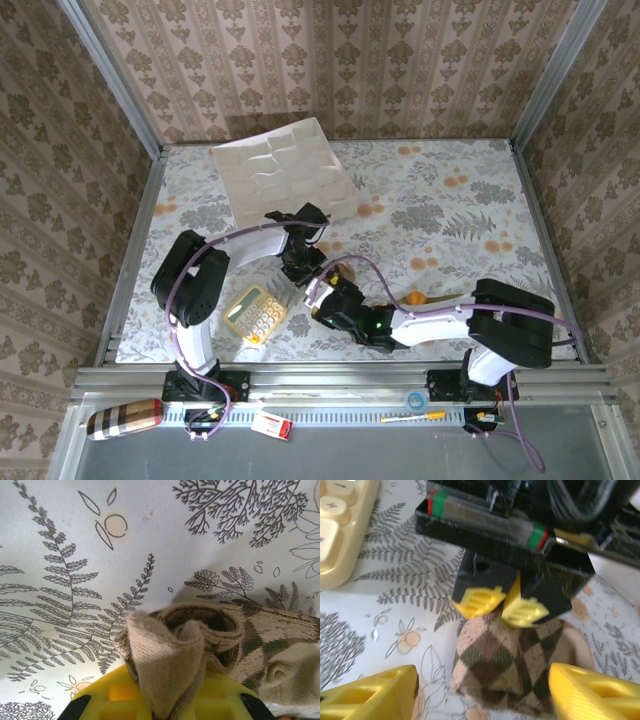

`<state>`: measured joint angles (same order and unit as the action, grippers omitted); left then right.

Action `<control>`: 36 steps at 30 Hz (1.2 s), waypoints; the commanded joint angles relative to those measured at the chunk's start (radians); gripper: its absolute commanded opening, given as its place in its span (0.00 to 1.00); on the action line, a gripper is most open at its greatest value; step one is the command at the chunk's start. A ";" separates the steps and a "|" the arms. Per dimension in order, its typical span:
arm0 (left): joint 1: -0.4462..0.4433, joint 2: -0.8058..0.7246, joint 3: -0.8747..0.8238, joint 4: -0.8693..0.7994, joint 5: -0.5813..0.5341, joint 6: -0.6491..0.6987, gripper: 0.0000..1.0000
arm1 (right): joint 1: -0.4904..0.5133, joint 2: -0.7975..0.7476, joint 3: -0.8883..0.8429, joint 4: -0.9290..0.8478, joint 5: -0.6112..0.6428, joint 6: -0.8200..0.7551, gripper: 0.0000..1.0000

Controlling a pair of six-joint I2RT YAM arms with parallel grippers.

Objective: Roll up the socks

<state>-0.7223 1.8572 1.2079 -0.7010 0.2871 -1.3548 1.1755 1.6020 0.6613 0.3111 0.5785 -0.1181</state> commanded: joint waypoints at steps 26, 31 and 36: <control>0.106 -0.127 -0.029 -0.026 0.004 0.012 0.66 | -0.239 0.087 -0.111 -0.164 -0.456 0.319 0.00; 0.107 -0.165 -0.045 0.022 -0.010 0.024 0.68 | -0.334 0.075 -0.177 -0.114 -0.623 0.393 0.00; 0.079 -0.172 -0.096 0.123 0.022 0.015 0.61 | -0.401 0.092 -0.184 -0.130 -0.716 0.437 0.00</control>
<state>-0.6243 1.7000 1.1442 -0.6277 0.3042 -1.3388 0.8097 1.6184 0.5514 0.4515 -0.0219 0.2420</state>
